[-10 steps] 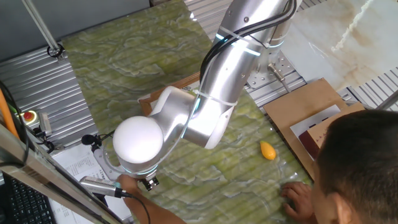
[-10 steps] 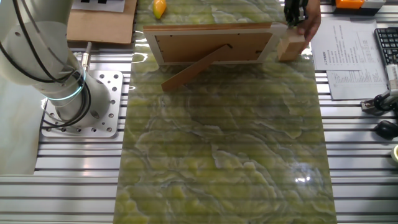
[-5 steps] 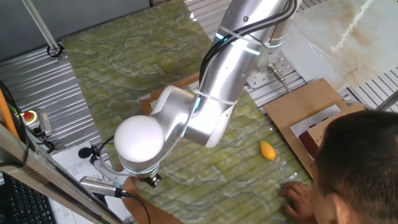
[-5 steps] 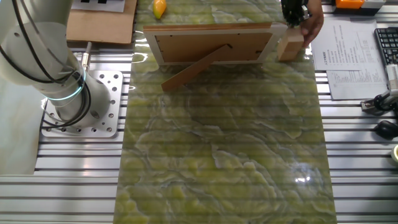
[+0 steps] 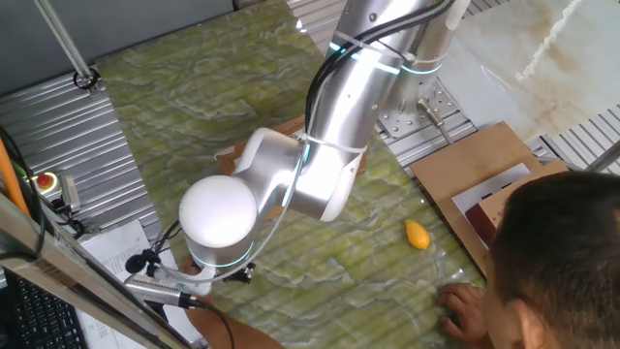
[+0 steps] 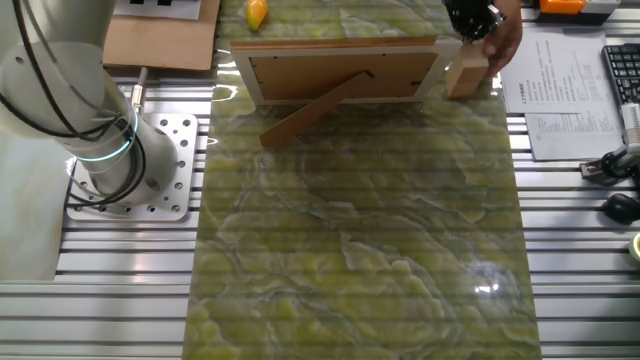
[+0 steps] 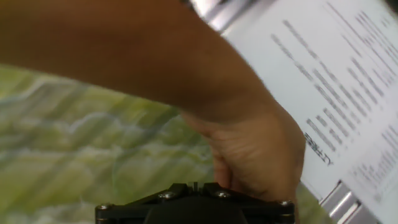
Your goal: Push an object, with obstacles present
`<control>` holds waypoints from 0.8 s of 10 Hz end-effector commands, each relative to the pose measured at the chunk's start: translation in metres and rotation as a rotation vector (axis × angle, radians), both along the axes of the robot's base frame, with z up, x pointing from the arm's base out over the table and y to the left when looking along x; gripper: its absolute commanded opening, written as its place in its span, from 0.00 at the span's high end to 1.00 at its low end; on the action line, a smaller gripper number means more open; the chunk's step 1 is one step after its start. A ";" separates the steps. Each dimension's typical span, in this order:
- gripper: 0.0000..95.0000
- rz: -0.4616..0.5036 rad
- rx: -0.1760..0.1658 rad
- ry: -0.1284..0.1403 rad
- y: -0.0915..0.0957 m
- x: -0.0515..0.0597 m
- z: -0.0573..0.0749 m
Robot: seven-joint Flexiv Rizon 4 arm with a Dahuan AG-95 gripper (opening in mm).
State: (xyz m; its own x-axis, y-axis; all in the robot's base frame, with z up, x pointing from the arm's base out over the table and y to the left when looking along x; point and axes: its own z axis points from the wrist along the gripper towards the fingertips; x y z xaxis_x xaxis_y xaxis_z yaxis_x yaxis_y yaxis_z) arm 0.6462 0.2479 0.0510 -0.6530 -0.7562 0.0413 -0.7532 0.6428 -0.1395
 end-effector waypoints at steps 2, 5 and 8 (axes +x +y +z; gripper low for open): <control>1.00 0.060 0.016 0.001 -0.011 -0.005 0.003; 1.00 0.116 0.037 0.006 -0.014 -0.008 0.001; 1.00 0.213 0.082 0.011 -0.015 -0.010 0.000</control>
State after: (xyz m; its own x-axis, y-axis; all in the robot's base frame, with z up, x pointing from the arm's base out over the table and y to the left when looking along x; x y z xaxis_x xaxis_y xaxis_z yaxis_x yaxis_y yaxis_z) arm 0.6362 0.2323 0.0507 -0.4954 -0.8686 -0.0113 -0.8645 0.4943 -0.0910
